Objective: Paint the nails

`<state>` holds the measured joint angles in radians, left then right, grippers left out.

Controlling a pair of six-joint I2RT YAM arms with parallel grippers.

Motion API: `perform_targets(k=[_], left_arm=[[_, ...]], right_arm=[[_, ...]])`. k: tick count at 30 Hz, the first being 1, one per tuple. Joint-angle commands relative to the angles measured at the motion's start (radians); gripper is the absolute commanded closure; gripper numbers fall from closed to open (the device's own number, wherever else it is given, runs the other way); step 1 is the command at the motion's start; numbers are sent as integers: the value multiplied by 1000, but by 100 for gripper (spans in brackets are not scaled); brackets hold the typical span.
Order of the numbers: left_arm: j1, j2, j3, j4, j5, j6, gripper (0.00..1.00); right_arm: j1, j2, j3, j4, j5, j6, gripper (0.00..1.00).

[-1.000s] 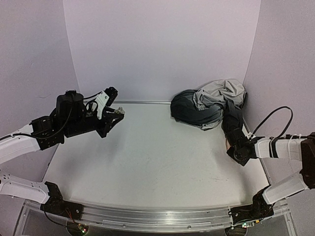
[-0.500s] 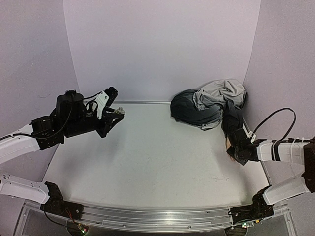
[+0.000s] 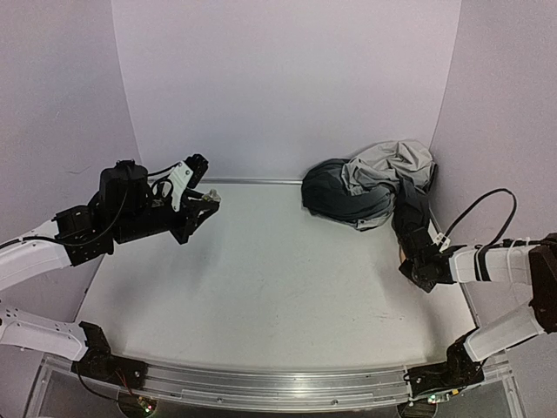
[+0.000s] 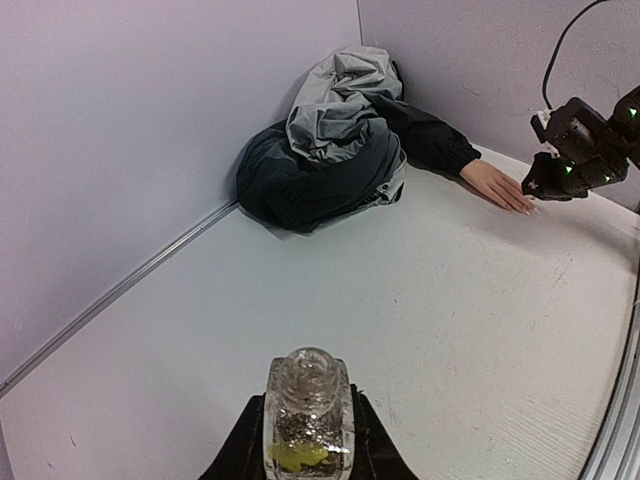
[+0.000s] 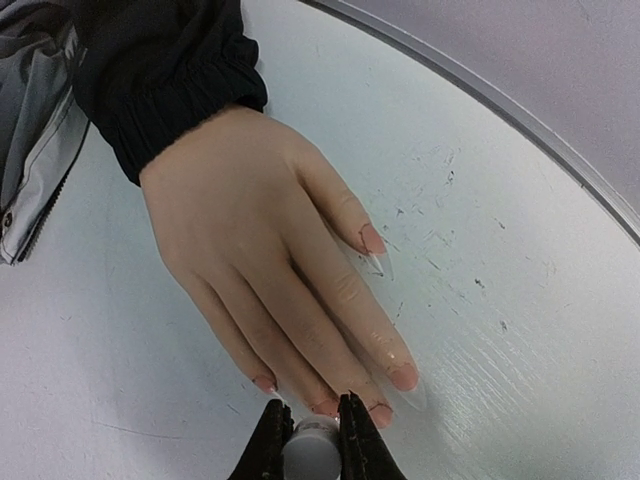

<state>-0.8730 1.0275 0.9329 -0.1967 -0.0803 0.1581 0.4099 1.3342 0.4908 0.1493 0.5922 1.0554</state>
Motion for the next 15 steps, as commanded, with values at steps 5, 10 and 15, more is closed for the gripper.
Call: perform_targets(k=[5,10,15], left_arm=[[6,-31,1,62,8,0,100],[6,-31,1,63,10,0,100],[6,-31,3,63,10,0,100]], right_arm=[[-4,5,37,-19,63,6,100],[-5,11,39,-19,66,6,100],[-6,24,46,-13,60,-4,100]])
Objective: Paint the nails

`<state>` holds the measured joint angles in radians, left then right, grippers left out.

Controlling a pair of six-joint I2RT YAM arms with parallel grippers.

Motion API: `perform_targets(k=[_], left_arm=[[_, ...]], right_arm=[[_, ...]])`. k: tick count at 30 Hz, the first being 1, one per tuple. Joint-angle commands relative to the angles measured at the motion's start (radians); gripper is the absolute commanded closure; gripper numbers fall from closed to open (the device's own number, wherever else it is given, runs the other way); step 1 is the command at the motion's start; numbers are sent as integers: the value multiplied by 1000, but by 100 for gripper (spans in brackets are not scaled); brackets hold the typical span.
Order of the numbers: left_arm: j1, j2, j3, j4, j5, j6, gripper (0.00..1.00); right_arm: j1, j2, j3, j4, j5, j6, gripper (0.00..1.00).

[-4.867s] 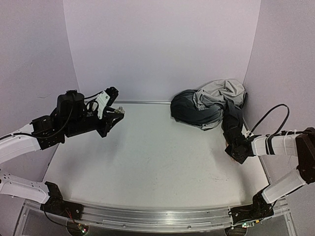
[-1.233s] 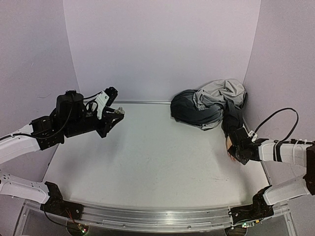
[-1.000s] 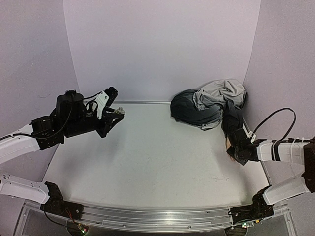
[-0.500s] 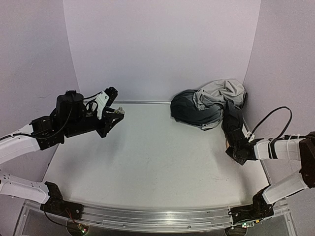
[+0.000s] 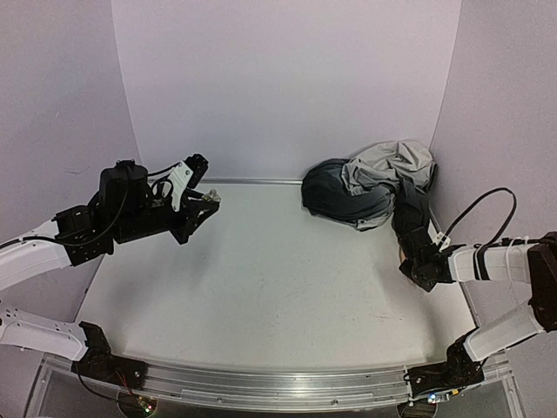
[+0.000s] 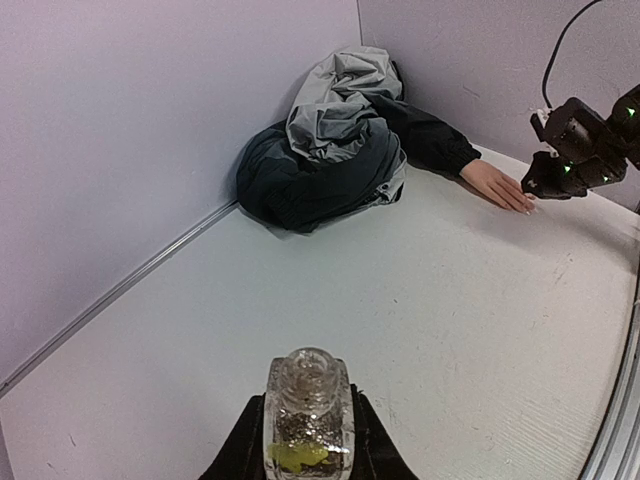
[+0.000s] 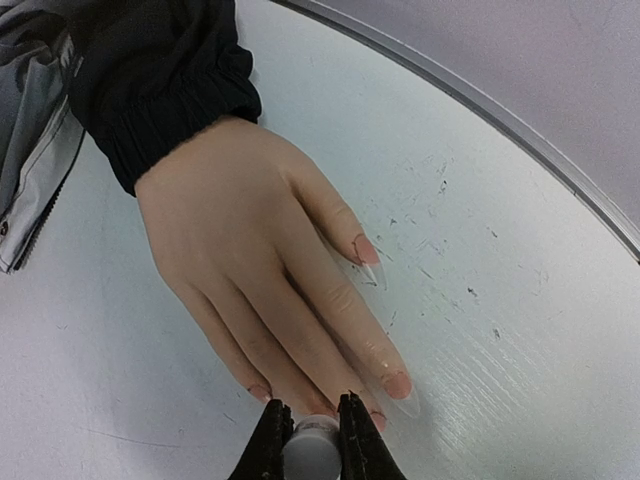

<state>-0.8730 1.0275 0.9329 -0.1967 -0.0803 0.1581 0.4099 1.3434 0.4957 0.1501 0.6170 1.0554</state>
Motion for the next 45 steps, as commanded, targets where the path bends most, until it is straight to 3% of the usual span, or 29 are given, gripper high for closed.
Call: perform_targets(k=[1,45], left_arm=[[6,-31,2,64,10,0,100],[6,-48,-6,62,4,4,100]], right_arm=[[-5,17,41,-12,35,-7,100],[-12,49,52,-39,37,26,100]])
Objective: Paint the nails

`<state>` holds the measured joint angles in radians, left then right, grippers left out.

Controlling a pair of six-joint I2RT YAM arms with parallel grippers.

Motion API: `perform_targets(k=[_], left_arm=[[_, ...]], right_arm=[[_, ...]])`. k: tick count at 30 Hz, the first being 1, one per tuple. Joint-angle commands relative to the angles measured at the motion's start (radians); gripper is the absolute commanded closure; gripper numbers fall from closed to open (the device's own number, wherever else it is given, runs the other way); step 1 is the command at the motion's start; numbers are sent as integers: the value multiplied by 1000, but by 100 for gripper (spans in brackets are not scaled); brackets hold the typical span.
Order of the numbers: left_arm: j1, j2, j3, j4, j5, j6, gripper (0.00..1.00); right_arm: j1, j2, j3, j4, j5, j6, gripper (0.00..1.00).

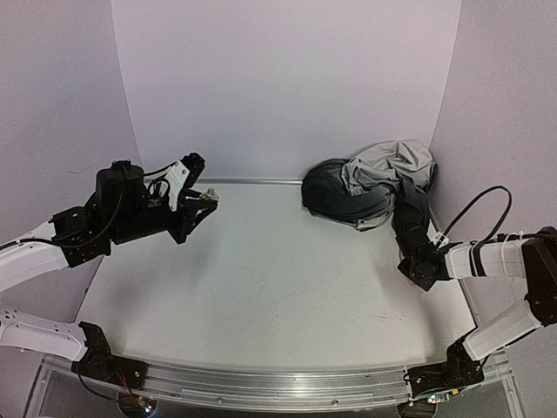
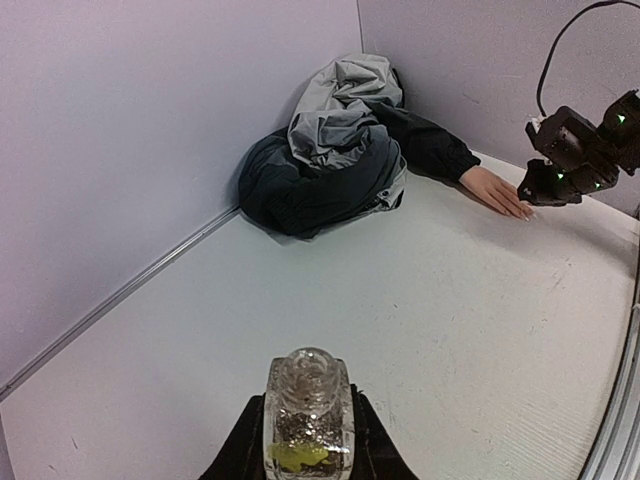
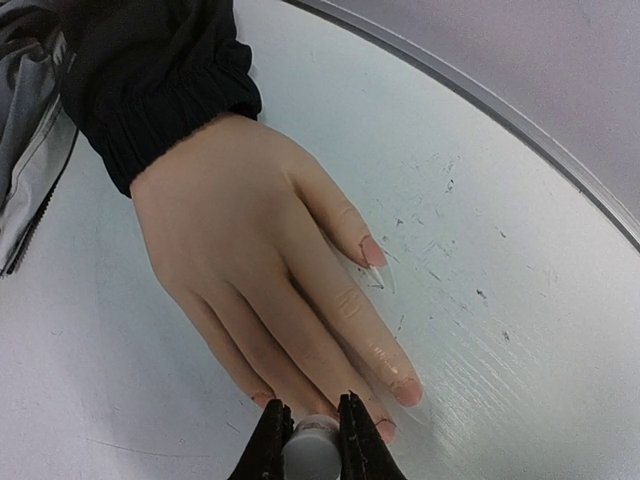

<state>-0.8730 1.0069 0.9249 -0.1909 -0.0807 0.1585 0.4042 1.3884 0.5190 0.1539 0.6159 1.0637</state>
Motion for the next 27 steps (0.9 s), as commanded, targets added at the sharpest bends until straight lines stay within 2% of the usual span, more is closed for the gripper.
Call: perform_targets(k=[1,27], left_arm=[[6,-28,3,56,4,3,100],[7,-29,3,56,9,-2,100]], right_arm=[[-6,4,29,-44,38,20,100],[-6,-10,8,-82,12,52,100]])
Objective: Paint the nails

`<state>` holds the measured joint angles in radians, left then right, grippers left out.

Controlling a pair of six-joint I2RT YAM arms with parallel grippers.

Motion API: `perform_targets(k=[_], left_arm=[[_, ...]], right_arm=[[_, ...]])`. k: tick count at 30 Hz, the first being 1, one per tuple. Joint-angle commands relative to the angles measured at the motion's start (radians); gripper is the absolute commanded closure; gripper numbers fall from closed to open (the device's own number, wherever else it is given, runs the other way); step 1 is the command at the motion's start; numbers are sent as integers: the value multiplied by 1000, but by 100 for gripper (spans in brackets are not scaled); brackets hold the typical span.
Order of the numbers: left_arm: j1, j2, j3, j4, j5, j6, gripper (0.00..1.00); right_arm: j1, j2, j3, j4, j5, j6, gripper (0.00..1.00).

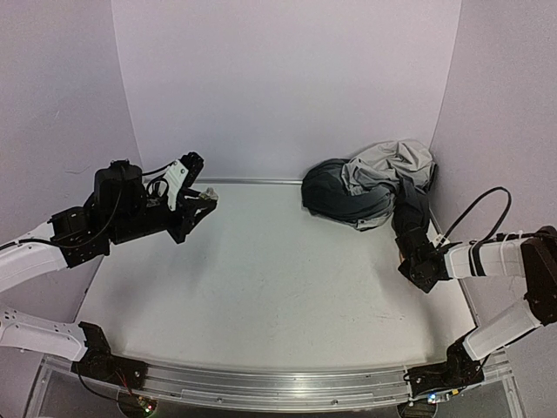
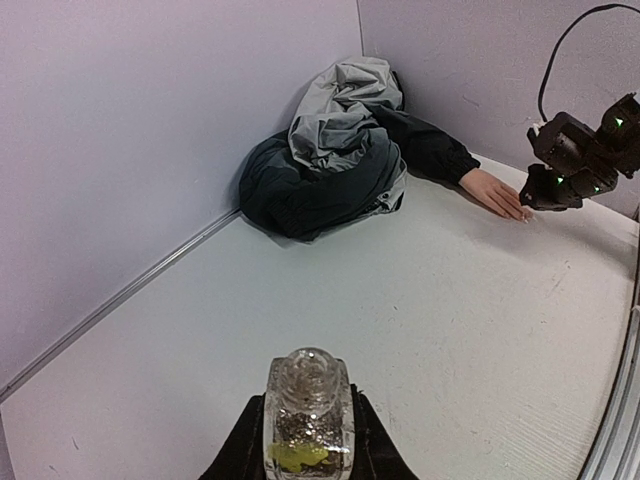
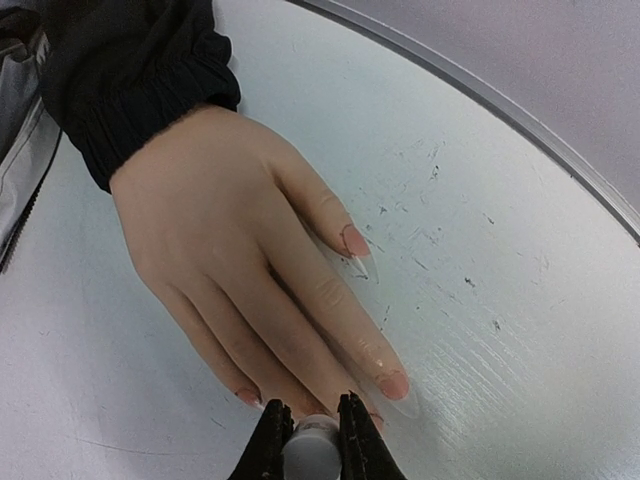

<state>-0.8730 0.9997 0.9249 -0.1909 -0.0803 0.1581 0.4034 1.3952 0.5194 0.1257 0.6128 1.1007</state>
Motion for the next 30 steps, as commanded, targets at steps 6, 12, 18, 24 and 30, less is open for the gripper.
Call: perform_targets(k=[6,12,18,24,30], left_arm=[[6,-22,3,56,10,-1,100],[6,-25,1,56,10,-1,100],[6,-25,2,56,11,0,100],[6,-25,2,56,11,-2,100],[6,-25,2,56,13,-4,100]], right_arm=[[-6,-15,4,-62,16,27,100],[-6,-10,10,-81,19,40,100],[-6,-20,6,-88,12,43,100],[-6,-18,9,-88,2,24,100],[-6,-34,1,-87,0,23,100]])
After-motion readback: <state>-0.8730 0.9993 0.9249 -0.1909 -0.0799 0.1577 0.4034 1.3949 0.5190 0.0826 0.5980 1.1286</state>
